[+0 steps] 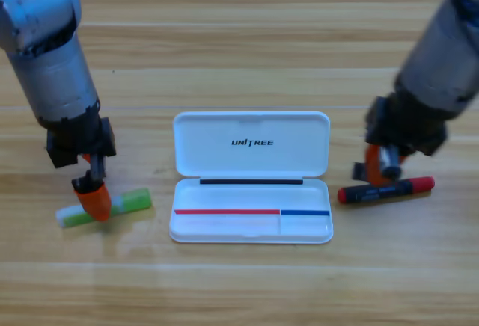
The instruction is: Clean up eraser and pencils
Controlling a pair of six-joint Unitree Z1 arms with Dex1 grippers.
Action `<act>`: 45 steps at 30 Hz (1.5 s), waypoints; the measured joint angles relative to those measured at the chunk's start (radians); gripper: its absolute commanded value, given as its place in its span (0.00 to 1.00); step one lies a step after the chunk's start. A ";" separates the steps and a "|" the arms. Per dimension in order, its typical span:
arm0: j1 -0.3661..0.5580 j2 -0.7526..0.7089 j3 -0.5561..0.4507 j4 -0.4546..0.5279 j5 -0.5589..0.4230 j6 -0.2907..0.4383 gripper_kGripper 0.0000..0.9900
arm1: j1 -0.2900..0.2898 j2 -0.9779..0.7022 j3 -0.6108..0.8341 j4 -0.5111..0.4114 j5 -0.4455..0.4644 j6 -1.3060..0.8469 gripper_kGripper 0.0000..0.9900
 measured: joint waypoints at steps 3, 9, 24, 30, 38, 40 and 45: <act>0.000 0.006 0.015 -0.021 0.002 0.000 0.94 | 0.019 0.059 -0.064 0.013 -0.041 -0.082 0.00; 0.000 0.010 0.051 -0.059 0.014 0.000 0.94 | 0.055 0.162 -0.151 0.045 -0.045 -0.113 0.00; 0.002 0.010 0.140 -0.151 0.019 0.000 0.96 | 0.086 0.234 -0.221 0.074 -0.025 -0.106 0.00; 0.002 0.010 0.152 -0.170 0.019 0.000 0.87 | 0.088 0.239 -0.225 0.074 -0.015 -0.092 0.00; 0.011 0.010 0.161 -0.196 0.020 0.002 0.54 | 0.097 0.289 -0.233 0.074 0.013 -0.081 0.00; 0.011 0.010 0.161 -0.196 0.020 0.006 0.42 | 0.098 0.291 -0.236 0.074 0.013 -0.079 0.00; 0.011 0.010 0.161 -0.196 0.020 0.031 0.00 | 0.098 0.294 -0.242 0.074 0.013 -0.079 0.01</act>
